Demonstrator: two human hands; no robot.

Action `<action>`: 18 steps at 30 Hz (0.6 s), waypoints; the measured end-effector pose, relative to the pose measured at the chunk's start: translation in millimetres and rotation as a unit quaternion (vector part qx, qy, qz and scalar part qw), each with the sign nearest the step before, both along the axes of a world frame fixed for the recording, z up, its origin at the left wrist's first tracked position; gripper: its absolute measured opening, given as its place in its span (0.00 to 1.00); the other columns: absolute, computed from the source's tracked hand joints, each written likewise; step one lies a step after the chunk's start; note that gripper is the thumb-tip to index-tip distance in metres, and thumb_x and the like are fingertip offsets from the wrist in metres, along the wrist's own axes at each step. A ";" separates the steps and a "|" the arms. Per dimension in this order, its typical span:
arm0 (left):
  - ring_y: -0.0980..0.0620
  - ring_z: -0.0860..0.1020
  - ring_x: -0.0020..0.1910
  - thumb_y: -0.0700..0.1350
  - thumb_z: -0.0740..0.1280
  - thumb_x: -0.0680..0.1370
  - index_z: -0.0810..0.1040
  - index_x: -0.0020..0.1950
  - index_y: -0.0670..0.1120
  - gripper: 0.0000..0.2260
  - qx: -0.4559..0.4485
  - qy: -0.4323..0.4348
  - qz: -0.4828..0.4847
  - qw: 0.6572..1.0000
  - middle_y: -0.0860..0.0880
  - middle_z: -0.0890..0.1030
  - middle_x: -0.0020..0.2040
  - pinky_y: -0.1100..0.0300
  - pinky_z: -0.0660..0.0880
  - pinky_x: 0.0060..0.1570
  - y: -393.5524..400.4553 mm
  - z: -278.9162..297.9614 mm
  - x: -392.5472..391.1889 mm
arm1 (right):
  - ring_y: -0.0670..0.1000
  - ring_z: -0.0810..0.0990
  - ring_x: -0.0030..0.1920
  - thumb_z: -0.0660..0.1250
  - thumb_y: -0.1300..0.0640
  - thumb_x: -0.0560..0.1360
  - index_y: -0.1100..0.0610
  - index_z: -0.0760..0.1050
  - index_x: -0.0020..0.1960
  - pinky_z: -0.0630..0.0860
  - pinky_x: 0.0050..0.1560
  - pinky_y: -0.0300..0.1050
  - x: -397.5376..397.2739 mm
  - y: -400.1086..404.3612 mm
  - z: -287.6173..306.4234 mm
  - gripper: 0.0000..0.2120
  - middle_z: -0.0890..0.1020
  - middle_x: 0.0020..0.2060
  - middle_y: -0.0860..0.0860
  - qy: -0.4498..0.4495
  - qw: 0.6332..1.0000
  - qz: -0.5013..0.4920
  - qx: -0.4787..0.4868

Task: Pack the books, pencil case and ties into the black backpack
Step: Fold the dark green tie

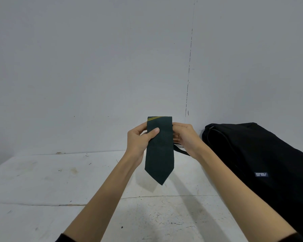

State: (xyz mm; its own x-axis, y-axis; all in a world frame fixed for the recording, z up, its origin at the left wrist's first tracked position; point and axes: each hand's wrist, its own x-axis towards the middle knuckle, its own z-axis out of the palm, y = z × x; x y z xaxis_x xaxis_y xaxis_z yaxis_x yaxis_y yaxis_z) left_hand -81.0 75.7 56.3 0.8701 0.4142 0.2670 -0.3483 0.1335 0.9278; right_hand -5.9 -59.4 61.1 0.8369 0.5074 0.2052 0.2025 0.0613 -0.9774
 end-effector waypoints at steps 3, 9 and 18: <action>0.49 0.81 0.48 0.34 0.72 0.71 0.82 0.52 0.46 0.12 -0.005 0.001 0.019 1.000 0.50 0.84 0.49 0.59 0.79 0.47 1.7 -0.2 1.1 | 0.57 0.81 0.51 0.59 0.57 0.77 0.60 0.81 0.53 0.77 0.50 0.46 -0.8 -0.6 0.0 0.13 0.84 0.49 0.57 0.008 1.000 -0.010 0.001; 0.46 0.82 0.48 0.34 0.73 0.70 0.82 0.54 0.42 0.14 -0.061 -0.001 -0.006 0.998 0.45 0.84 0.51 0.56 0.80 0.47 3.2 -1.9 1.7 | 0.52 0.82 0.50 0.67 0.44 0.74 0.56 0.80 0.55 0.76 0.53 0.45 -8.3 -1.7 3.2 0.17 0.84 0.50 0.53 -0.002 1.000 0.012 -0.014; 0.50 0.78 0.57 0.49 0.76 0.64 0.68 0.63 0.50 0.30 0.096 0.052 -0.054 0.993 0.48 0.78 0.58 0.56 0.77 0.56 15.4 -2.4 7.4 | 0.48 0.83 0.47 0.68 0.61 0.75 0.58 0.79 0.58 0.77 0.38 0.35 -15.9 1.0 13.4 0.11 0.84 0.49 0.51 -0.010 0.999 -0.032 0.033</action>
State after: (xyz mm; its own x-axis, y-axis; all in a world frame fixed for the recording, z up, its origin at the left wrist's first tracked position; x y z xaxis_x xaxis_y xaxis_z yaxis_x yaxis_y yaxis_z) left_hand -73.6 91.1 53.9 0.9339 0.2668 0.2379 -0.2420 -0.0178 0.9701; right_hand -21.8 -58.3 74.4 0.8624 0.4379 0.2540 0.2277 0.1126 -0.9672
